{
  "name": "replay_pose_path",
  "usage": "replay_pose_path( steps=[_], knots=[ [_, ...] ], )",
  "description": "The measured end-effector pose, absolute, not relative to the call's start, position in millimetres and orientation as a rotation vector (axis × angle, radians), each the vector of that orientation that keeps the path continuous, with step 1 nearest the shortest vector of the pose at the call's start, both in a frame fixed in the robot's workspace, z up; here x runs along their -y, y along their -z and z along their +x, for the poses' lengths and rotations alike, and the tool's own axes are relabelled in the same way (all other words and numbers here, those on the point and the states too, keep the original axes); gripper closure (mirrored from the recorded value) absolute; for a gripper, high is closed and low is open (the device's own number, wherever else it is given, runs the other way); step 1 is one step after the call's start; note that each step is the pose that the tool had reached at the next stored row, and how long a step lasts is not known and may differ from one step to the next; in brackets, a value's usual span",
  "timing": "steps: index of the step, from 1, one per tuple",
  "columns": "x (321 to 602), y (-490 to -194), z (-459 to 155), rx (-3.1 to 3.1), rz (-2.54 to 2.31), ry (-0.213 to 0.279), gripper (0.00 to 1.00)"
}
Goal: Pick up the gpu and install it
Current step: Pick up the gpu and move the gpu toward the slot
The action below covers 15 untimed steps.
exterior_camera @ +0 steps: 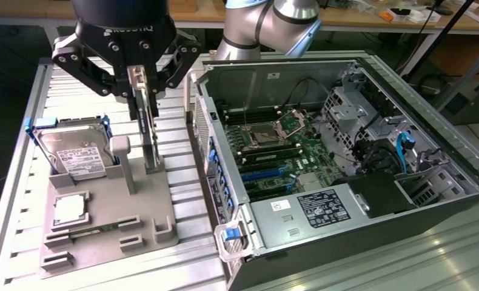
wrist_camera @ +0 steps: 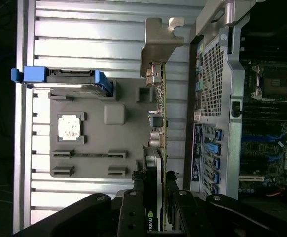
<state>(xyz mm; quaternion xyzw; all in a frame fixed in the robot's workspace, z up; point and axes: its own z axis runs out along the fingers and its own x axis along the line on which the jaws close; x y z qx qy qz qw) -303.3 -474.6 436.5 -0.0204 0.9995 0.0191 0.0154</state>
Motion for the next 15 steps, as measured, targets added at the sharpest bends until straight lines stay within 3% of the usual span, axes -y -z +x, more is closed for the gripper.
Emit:
replay_pose_path(
  steps=[15],
  knots=[
    [474.4, -439.7, -300.5, -3.11, -0.063, -0.057, 0.73]
  ],
)
